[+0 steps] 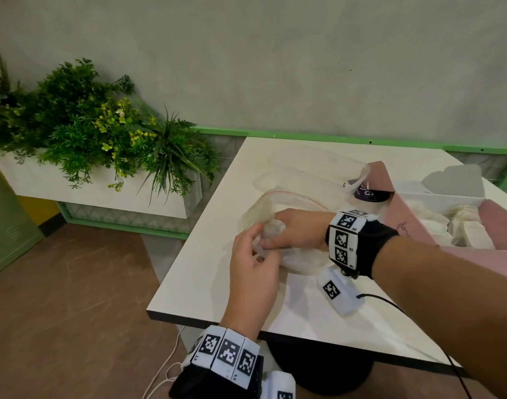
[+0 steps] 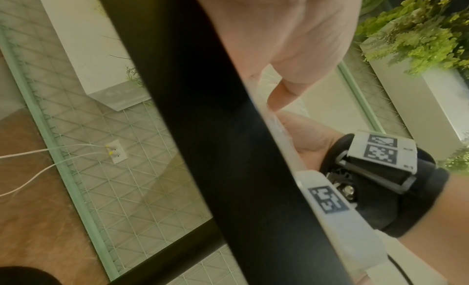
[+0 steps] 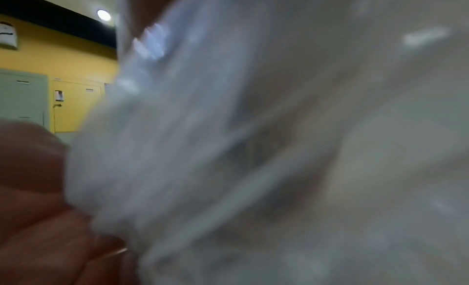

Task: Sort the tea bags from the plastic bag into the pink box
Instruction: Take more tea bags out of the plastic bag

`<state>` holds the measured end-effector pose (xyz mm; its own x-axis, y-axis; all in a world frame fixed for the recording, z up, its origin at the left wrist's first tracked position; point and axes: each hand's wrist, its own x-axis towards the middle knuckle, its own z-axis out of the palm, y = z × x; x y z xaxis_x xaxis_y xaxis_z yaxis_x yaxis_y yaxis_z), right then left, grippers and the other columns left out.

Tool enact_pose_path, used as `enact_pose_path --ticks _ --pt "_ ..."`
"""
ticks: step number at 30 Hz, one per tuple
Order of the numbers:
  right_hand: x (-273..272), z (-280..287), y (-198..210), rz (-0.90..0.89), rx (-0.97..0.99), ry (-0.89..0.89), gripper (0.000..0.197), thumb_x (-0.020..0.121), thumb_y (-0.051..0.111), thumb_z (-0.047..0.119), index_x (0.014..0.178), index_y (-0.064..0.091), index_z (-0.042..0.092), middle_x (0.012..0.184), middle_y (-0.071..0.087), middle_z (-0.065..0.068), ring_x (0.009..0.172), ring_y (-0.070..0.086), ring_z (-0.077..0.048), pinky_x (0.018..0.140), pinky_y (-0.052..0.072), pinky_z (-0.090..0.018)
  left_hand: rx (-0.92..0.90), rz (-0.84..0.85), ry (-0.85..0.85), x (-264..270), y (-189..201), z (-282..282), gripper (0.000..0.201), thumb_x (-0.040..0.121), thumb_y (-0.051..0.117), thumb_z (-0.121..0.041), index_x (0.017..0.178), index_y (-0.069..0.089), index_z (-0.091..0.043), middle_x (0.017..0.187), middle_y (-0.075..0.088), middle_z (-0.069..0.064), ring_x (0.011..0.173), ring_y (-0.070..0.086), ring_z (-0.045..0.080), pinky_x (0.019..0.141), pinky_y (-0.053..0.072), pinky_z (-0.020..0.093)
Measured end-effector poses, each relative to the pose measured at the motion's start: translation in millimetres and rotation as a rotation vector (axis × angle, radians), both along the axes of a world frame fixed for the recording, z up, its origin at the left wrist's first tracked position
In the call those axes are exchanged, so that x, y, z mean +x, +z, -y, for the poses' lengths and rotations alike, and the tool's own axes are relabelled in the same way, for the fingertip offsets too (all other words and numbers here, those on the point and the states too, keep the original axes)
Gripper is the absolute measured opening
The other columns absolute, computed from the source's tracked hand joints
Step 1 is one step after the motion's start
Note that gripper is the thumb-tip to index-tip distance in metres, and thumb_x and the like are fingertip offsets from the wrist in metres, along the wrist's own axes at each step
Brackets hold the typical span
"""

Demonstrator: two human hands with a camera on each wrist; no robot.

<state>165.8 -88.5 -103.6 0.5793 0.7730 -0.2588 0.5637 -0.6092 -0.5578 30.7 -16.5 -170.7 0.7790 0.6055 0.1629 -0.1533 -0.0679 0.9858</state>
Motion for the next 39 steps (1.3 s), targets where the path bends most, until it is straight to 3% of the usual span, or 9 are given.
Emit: enact_pose_path --ticks 3,7,12,15,18,27,29,34,39 --pt "-3.8 3.6 11.0 0.087 -0.022 0.019 0.059 0.083 0.070 0.061 0.127 0.063 0.022 0.120 0.070 0.005 0.110 0.064 -0.016 0.102 0.049 -0.038 0.069 -0.002 0.014 2.4 -1.2 -0.7 0.051 0.094 0.062 -0.005 0.139 0.054 -0.028 0.137 0.055 -0.011 0.127 0.053 0.002 0.101 0.049 0.020" --pt "-19.6 2.7 34.3 0.556 -0.282 0.226 0.055 0.094 0.062 0.049 0.134 0.053 0.013 0.119 0.065 -0.006 0.112 0.060 -0.026 0.081 0.040 -0.029 0.201 -0.039 0.023 4.6 -4.9 1.4 0.056 0.095 0.064 -0.006 0.145 0.049 -0.023 0.137 0.048 -0.013 0.122 0.048 -0.005 0.086 0.041 0.001" --pt "-33.4 0.8 52.8 0.718 -0.280 0.375 0.029 0.098 0.058 0.039 0.116 0.062 0.016 0.082 0.055 0.004 0.089 0.059 -0.022 0.070 0.037 -0.030 0.239 -0.040 0.064 6.0 -3.1 1.7 0.059 0.092 0.067 -0.004 0.146 0.048 -0.020 0.139 0.047 -0.004 0.121 0.052 0.006 0.095 0.052 0.022" --pt "-25.7 9.7 63.2 0.630 -0.075 0.326 0.031 0.095 0.063 0.042 0.112 0.065 0.016 0.081 0.057 0.007 0.084 0.057 -0.018 0.073 0.043 -0.031 0.211 -0.038 0.060 3.9 -3.1 3.6 0.060 0.093 0.068 -0.006 0.147 0.047 -0.022 0.141 0.045 -0.006 0.112 0.051 -0.010 0.099 0.052 0.028" --pt "-21.1 22.6 70.6 0.550 0.147 0.246 0.029 0.092 0.066 0.046 0.111 0.068 0.025 0.085 0.059 0.014 0.080 0.054 -0.008 0.073 0.042 -0.026 0.213 -0.048 0.051 4.2 -3.8 5.2 0.061 0.093 0.068 -0.007 0.148 0.046 -0.022 0.143 0.042 -0.005 0.102 0.048 -0.024 0.092 0.051 0.018" --pt "-15.7 45.9 74.8 0.248 0.587 0.004 0.020 0.090 0.073 0.035 0.095 0.074 0.016 0.087 0.074 0.000 0.077 0.066 -0.010 0.074 0.054 -0.035 0.264 -0.105 0.014 4.3 -0.4 8.8 0.066 0.090 0.074 -0.014 0.149 0.047 -0.024 0.142 0.039 -0.008 0.093 0.051 -0.025 0.080 0.047 0.008" --pt "-15.1 51.0 79.7 0.140 0.697 -0.040 0.024 0.092 0.072 0.032 0.095 0.072 0.008 0.082 0.072 -0.010 0.071 0.063 -0.015 0.065 0.054 -0.038 0.270 -0.111 -0.004 3.5 1.4 10.6 0.066 0.089 0.075 -0.017 0.148 0.047 -0.028 0.143 0.038 -0.010 0.090 0.055 -0.021 0.083 0.046 0.011" --pt "-21.3 73.8 97.8 -0.264 0.944 -0.139 0.023 0.097 0.065 0.027 0.101 0.066 0.004 0.084 0.066 -0.013 0.064 0.059 -0.028 0.062 0.048 -0.035 0.295 -0.072 0.021 1.3 -0.3 9.5 0.059 0.088 0.076 -0.023 0.139 0.050 -0.038 0.145 0.034 -0.013 0.126 0.054 0.017 0.106 0.047 0.031" --pt "-46.1 120.2 73.7 -0.618 1.101 -0.233 0.020 0.101 0.054 0.025 0.110 0.060 0.007 0.081 0.066 0.000 0.061 0.063 -0.012 0.054 0.050 -0.024 0.367 0.162 0.215 -12.3 4.2 17.5 0.054 0.086 0.071 -0.021 0.134 0.049 -0.026 0.145 0.036 -0.007 0.134 0.042 0.009 0.111 0.043 0.043"
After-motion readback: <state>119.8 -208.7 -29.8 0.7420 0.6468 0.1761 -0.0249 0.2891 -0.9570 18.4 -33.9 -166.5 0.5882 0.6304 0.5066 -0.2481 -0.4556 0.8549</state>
